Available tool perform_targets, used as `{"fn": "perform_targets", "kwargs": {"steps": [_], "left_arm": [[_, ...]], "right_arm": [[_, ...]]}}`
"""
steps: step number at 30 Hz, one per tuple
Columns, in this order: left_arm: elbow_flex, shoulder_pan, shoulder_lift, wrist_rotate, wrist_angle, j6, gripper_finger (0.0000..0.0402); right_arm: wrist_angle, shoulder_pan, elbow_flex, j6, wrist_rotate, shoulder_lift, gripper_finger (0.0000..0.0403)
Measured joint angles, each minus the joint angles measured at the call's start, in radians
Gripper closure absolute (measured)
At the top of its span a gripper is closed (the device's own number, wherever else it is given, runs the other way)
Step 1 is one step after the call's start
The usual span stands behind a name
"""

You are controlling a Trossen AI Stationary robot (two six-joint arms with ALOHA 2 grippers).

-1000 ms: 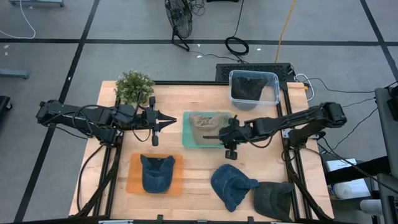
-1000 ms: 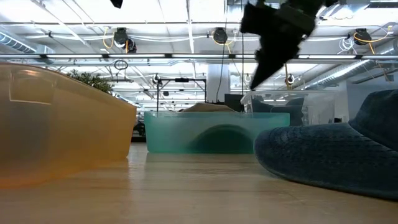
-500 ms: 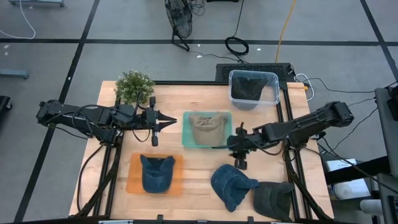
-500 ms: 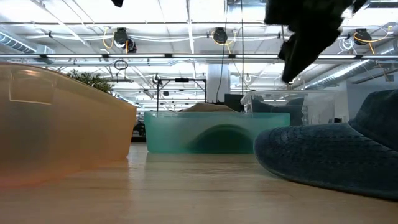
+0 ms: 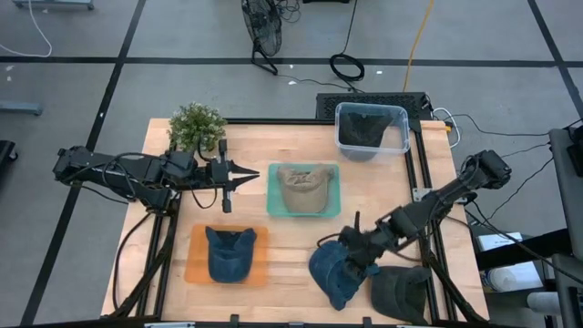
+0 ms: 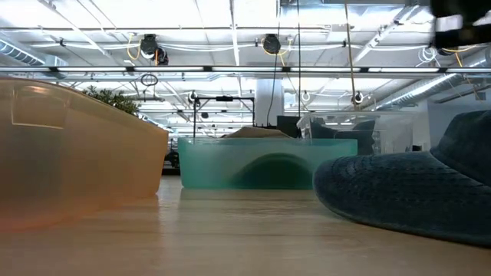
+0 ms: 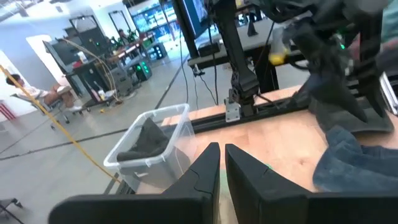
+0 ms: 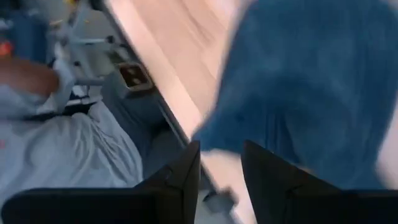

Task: Pick & Place hat
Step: Put the blue cap into the orange bin

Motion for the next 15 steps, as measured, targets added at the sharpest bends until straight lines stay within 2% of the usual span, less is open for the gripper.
{"fn": "perform_targets", "kwargs": {"steps": [3, 7, 15], "left_arm": [[0.000, 0.000, 0.000, 0.000, 0.021, 0.015, 0.0364], [0.000, 0.000, -0.003, 0.000, 0.034, 0.059, 0.0364], [0.000, 0.000, -0.009, -0.001, 0.035, 0.150, 0.0364]], "right_arm": [[0.020, 0.028, -0.002, 0.196, -0.040, 0.035, 0.0298], [0.025, 0.043, -0.007, 0.337, -0.040, 0.077, 0.0298], [0.267, 0.008, -0.115, 0.397, 0.029, 0.088, 0.0274]]}}
